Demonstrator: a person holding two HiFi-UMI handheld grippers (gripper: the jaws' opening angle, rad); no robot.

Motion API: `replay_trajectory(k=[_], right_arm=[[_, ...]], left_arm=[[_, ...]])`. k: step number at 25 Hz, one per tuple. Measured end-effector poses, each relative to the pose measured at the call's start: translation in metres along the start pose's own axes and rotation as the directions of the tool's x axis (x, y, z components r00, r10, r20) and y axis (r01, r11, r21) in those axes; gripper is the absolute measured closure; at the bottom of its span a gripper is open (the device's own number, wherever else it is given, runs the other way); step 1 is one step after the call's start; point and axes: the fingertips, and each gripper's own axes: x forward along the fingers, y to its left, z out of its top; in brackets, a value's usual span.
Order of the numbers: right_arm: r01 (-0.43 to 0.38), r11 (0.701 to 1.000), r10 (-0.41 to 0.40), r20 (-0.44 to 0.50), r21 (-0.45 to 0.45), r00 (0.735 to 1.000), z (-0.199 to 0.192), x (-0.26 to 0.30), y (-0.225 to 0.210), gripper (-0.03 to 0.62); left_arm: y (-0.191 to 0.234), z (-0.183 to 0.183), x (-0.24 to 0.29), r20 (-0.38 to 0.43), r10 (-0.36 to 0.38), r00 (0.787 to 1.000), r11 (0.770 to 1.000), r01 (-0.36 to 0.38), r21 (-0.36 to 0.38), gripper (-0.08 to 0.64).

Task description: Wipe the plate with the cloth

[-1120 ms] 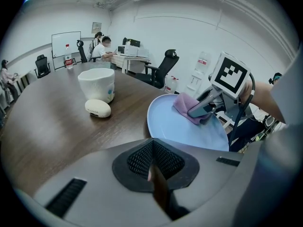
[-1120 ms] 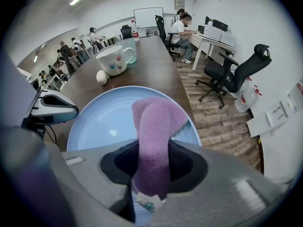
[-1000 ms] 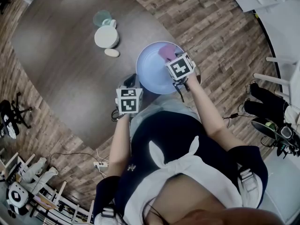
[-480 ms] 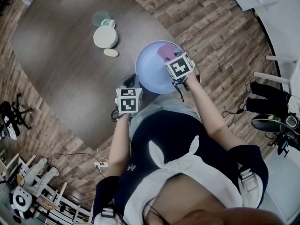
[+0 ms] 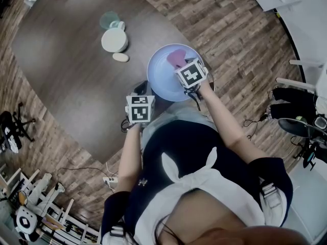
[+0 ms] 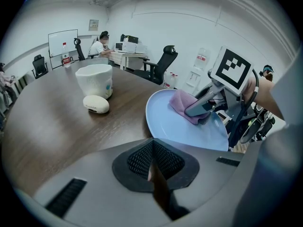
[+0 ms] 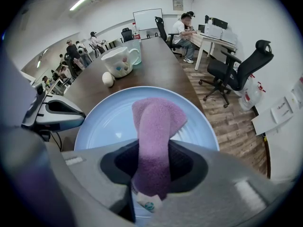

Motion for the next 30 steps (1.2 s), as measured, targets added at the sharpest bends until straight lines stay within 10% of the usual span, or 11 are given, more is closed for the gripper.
replay_trajectory(k=[30], right_arm=[[-0.119, 0.987, 0.121, 0.015, -0.104, 0.993, 0.014, 0.009, 0.078, 0.448]], left_arm=[[-0.011, -0.005, -0.006, 0.011, -0.035, 0.999, 0.999, 0.034, 0.013, 0.555]])
